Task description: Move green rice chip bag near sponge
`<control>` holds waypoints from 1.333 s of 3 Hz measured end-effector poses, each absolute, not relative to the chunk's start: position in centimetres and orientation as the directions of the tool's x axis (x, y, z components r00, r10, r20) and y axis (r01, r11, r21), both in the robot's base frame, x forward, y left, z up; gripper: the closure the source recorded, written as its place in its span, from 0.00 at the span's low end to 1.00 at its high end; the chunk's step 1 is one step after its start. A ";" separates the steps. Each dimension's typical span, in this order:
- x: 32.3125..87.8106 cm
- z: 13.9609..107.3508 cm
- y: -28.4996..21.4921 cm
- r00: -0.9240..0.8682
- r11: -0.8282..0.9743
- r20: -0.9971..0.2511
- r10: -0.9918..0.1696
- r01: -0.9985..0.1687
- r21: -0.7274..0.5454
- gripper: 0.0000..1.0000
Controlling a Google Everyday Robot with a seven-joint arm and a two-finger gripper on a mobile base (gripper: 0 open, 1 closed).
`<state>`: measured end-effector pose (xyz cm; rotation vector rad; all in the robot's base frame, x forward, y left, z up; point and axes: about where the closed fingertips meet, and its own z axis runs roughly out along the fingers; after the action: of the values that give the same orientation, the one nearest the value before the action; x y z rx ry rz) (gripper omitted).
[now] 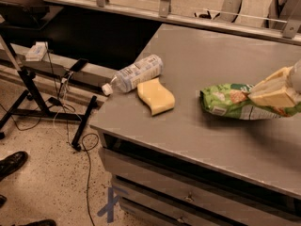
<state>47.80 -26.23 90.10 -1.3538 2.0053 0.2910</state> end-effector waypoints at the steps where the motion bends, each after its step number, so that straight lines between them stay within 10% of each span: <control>1: 46.3 89.3 -23.3 -0.203 0.394 -0.685 -0.700 -0.909 -0.133 1.00; 3: 46.6 87.3 -16.7 -0.152 0.322 -0.761 -0.630 -0.943 -0.078 1.00; 4: 47.1 86.8 -15.1 -0.146 0.310 -0.771 -0.620 -0.948 -0.070 0.83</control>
Offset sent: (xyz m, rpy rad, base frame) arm -0.0190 0.1024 -0.0369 0.1954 0.0667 0.1509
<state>47.07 -15.14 86.81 -1.3954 1.8590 0.5785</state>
